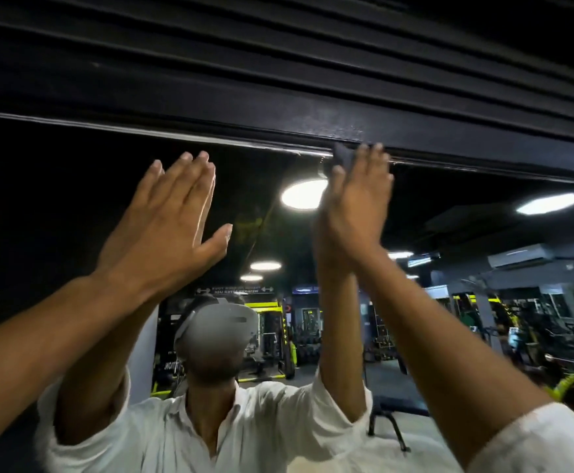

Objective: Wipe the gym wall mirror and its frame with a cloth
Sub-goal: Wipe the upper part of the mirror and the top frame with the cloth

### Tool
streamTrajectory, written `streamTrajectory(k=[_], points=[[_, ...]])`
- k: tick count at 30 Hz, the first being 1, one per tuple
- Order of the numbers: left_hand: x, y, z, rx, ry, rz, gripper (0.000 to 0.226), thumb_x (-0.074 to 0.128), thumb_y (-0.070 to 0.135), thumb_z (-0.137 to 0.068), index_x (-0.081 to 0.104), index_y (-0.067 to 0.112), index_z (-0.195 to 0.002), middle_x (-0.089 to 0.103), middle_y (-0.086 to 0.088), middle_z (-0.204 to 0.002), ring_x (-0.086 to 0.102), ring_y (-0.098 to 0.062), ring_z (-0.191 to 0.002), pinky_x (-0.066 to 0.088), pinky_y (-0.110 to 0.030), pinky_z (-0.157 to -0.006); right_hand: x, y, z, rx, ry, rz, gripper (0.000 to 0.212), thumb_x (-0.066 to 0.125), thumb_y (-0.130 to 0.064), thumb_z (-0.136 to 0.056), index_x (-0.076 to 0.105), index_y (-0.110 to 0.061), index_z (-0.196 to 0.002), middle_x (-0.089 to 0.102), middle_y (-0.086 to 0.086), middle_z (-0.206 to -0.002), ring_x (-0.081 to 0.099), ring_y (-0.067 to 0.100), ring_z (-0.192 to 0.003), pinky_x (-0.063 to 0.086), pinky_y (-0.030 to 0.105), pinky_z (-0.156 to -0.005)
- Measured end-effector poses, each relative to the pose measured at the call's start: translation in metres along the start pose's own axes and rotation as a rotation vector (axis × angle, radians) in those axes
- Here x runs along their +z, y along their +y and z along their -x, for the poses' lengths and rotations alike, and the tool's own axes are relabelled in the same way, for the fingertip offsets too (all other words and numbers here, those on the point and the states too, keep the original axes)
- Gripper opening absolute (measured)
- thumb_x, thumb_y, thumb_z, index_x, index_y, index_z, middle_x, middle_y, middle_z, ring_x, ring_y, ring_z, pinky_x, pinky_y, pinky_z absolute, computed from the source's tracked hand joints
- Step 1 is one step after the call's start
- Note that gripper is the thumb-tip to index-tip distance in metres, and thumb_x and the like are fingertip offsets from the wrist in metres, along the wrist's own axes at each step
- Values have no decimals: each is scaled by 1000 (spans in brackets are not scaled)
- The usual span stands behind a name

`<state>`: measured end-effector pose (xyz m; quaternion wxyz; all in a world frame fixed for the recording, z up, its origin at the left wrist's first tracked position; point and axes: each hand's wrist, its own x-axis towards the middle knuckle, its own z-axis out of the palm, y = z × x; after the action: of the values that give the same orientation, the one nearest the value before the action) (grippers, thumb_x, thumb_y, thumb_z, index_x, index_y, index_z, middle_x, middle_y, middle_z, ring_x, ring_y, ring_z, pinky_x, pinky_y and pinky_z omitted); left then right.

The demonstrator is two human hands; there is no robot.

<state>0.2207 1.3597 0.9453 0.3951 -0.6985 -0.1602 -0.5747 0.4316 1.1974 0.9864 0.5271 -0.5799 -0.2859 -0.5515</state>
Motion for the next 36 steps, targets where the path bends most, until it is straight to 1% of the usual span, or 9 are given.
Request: streamTrajectory(k=[3, 7, 9, 14, 19, 24, 26, 31, 36], points=[[-1, 1, 1, -2, 25, 18, 88, 21, 65, -103, 14, 8, -170, 9, -9, -179, 3, -20, -166, 6, -48, -134, 19, -62, 44, -305, -99, -51, 63, 23, -40, -112, 15, -12, -168, 2, 12, -176, -2, 26, -163, -3, 42, -132], [-3, 4, 12, -10, 18, 70, 84, 24, 58, -102, 22, 5, -168, 17, -13, -177, 10, -24, -165, 11, -51, -134, 13, -70, 66, -610, -199, -83, 59, 34, -39, -111, 30, -14, -165, 18, 9, -174, 10, 24, -162, 10, 45, -132], [-3, 5, 23, 10, 21, 55, 82, 24, 56, -103, 19, 6, -169, 15, -12, -177, 10, -25, -165, 11, -52, -133, 4, -43, 57, -587, -190, -61, 59, 33, -40, -112, 29, -16, -165, 18, 5, -175, 10, 20, -162, 12, 45, -132], [-4, 21, 44, 137, 53, 5, 75, 32, 41, -101, 30, 2, -165, 26, -18, -173, 25, -32, -162, 17, -56, -131, -10, 1, 94, -306, -143, -40, 59, 25, -40, -113, 23, -16, -166, 11, 4, -176, 2, 17, -163, 9, 48, -132], [-5, 56, 36, 239, 9, 2, 76, 34, 39, -99, 31, 3, -165, 26, -18, -174, 25, -33, -161, 22, -59, -129, -30, 40, 139, -657, -339, 9, 61, 28, -41, -112, 20, -17, -167, 7, 3, -177, -3, 15, -163, 5, 45, -133], [-2, 88, 10, 278, -52, 14, 77, 35, 44, -98, 31, 7, -166, 26, -14, -175, 22, -29, -163, 20, -57, -130, -42, 85, 59, -196, -162, -2, 64, 30, -40, -107, 23, -15, -166, 13, 5, -176, 2, 18, -163, 8, 48, -132], [1, 106, 0, 277, -53, 33, 77, 36, 44, -98, 32, 8, -166, 27, -14, -174, 23, -29, -162, 19, -56, -131, -44, 81, 67, -191, -169, -2, 66, 31, -41, -107, 23, -12, -165, 15, 8, -175, 3, 21, -163, 8, 48, -132], [13, 150, -13, 233, -15, 50, 76, 36, 46, -97, 38, 9, -164, 30, -16, -173, 26, -32, -161, 21, -63, -128, -51, 117, 96, -533, -272, 69, 65, 37, -45, -108, 28, -14, -164, 18, 7, -174, 4, 20, -163, 6, 49, -132], [24, 164, -9, 145, -24, -8, 77, 30, 50, -102, 22, 13, -169, 14, -13, -178, 12, -29, -165, 12, -63, -131, -64, 177, 36, -121, -105, 41, 66, 28, -45, -105, 28, -12, -163, 22, 11, -173, 9, 24, -162, 9, 51, -131]])
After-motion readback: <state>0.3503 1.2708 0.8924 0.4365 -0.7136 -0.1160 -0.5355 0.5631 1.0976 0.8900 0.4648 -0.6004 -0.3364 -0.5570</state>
